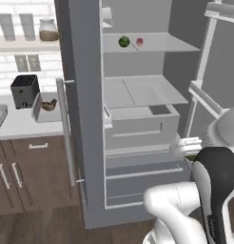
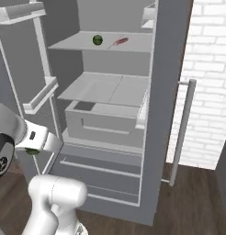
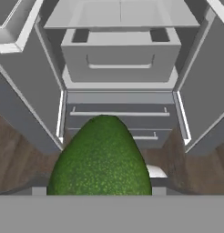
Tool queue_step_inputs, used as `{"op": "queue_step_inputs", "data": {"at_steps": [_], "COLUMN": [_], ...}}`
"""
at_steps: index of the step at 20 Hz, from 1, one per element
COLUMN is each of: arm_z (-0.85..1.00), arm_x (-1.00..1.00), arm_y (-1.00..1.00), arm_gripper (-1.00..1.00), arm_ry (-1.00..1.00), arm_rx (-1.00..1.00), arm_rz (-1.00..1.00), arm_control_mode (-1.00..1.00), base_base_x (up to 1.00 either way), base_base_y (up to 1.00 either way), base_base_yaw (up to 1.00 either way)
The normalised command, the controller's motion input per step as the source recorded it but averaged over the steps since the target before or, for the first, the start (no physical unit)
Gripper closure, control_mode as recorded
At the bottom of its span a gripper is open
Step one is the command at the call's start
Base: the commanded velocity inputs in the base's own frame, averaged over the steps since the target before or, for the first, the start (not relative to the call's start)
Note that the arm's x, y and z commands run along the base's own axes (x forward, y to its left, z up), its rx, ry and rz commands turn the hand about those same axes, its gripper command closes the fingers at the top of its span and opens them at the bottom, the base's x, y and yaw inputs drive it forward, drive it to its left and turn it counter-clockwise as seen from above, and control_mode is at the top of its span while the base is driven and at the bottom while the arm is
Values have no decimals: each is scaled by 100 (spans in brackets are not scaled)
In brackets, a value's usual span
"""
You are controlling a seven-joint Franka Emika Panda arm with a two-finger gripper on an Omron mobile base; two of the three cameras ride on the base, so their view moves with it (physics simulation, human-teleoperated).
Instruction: Place one avocado and one steak in each tupperware on the nearby counter, to pack two identical lunches.
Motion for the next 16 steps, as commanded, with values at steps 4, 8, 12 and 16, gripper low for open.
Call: {"op": "queue_step_inputs", "data": {"at_steps": [4, 8, 12, 16], "arm_z": [0, 0, 0, 0], "arm_x": [0, 0, 0, 0], "arm_y": [0, 0, 0, 0], "arm_gripper": [100, 100, 100, 100], "arm_ry": [0, 0, 0, 0], "arm_rx": [0, 0, 0, 0], "arm_rz": [0, 0, 0, 0], "arm_control_mode": [100, 100, 100, 100], "base_base_x": [-51, -13, 19, 78], "base_base_y": [100, 100, 100, 100], "base_base_yaw": [15, 14, 4, 0]}}
